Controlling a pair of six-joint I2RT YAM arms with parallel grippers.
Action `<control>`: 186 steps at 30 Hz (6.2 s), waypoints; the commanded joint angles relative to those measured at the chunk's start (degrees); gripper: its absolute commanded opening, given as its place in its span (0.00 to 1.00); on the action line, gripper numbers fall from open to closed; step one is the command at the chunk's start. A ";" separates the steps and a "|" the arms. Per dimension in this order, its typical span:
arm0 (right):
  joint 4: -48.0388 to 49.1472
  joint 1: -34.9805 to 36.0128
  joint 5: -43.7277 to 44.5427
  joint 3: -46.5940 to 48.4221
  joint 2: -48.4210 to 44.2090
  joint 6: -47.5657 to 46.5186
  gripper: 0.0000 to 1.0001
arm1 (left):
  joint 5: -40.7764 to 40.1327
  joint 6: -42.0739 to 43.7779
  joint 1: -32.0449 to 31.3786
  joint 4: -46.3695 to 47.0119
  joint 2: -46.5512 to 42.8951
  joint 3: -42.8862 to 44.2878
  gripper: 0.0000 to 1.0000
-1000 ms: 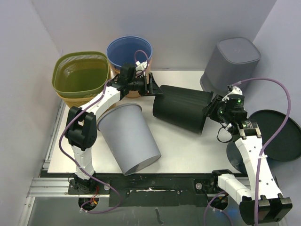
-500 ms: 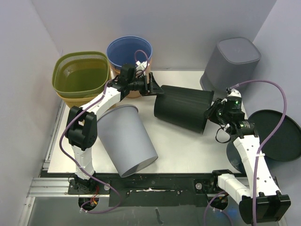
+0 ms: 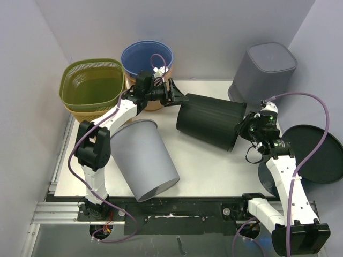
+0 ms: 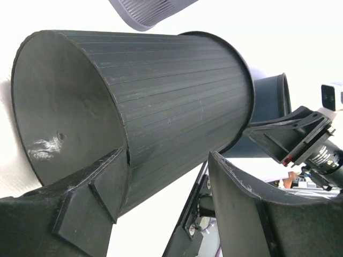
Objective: Turn the large container upside down
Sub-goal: Turn the container upside down at the center of the board, then move the container to the center of the board, then turn the container upside down at the center of the board.
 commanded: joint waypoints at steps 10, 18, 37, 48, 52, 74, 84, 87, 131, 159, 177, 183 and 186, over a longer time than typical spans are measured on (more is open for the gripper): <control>15.22 0.73 -10.74 -6.19 -0.93 9.72 0.04 | 10.60 -6.34 -3.80 8.07 -7.19 9.19 0.59; 22.23 0.73 -14.74 -10.05 1.72 13.73 0.03 | 11.19 -7.49 -4.51 8.63 -7.14 12.20 0.59; 20.58 1.26 -12.97 -11.01 5.12 13.12 0.68 | 8.89 -6.12 -12.04 5.69 -1.69 16.20 0.59; 2.25 1.27 -1.79 5.54 -0.37 3.27 0.82 | 2.61 9.38 -13.42 -16.49 0.91 33.67 0.64; -0.75 1.19 -0.37 10.40 -1.80 0.13 0.85 | -2.03 13.48 -12.51 -20.22 -2.41 33.83 0.68; 11.55 0.60 -4.23 12.19 16.56 -3.26 0.92 | -27.01 21.81 3.67 -34.34 -40.39 -4.75 0.75; 17.23 1.72 -4.29 32.35 33.82 0.11 0.92 | -29.02 27.70 3.66 -42.84 -39.49 -3.19 0.75; 19.12 5.23 -2.92 27.03 27.59 -1.47 0.94 | -30.51 32.39 3.61 -43.54 -40.28 -3.55 0.75; -1.85 4.24 5.77 17.27 4.19 -3.47 0.96 | -12.18 28.65 -2.81 -40.65 -24.36 0.51 0.00; -14.79 4.16 -3.81 10.29 -1.78 7.51 0.96 | -28.73 9.77 -7.84 -10.03 -30.34 -17.71 0.43; -7.04 4.25 -13.56 -8.61 -15.26 23.91 0.80 | -25.08 30.59 -9.16 -37.95 -23.37 -3.48 0.58; -3.77 4.29 -13.14 -7.71 -14.73 23.23 0.52 | -23.98 29.12 -9.27 -32.80 -24.83 -9.60 0.50; -1.13 4.25 -15.61 -5.70 -14.01 22.17 0.32 | -23.91 29.01 -9.20 -32.00 -24.84 -9.72 0.41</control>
